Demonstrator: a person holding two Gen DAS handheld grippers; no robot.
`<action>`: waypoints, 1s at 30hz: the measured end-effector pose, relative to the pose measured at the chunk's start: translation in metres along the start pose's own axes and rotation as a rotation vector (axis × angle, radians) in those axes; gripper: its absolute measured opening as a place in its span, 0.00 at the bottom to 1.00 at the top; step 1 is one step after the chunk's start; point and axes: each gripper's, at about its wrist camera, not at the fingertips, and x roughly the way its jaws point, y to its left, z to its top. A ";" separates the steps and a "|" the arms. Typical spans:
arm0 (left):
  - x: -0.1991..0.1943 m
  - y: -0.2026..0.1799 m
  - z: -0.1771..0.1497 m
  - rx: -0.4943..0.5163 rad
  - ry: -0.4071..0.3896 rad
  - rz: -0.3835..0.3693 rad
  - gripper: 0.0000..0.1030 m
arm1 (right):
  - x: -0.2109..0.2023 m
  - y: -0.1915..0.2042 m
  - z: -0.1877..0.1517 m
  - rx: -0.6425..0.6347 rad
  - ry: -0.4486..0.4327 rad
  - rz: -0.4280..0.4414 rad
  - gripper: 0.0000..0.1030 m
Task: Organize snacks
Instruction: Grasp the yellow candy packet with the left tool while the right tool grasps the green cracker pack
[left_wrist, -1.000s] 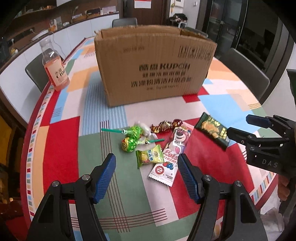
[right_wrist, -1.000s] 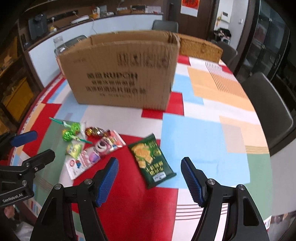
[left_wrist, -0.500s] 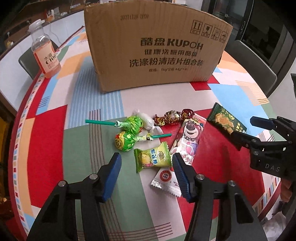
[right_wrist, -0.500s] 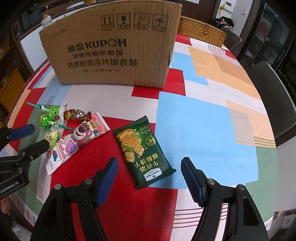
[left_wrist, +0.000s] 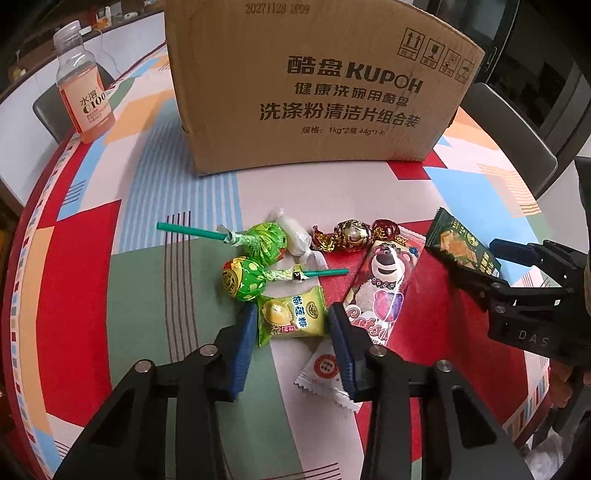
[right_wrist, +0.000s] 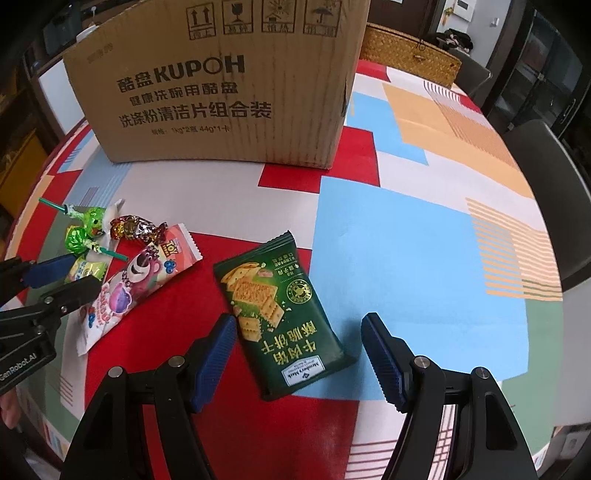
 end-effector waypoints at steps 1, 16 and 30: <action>0.000 0.000 0.000 0.002 -0.001 -0.004 0.36 | 0.000 0.000 0.000 0.007 -0.005 0.006 0.69; -0.009 -0.005 -0.004 0.008 -0.019 -0.038 0.31 | -0.010 0.003 -0.003 0.020 -0.043 0.049 0.44; -0.058 -0.009 0.003 0.033 -0.144 -0.044 0.31 | -0.058 0.012 -0.002 0.023 -0.150 0.095 0.44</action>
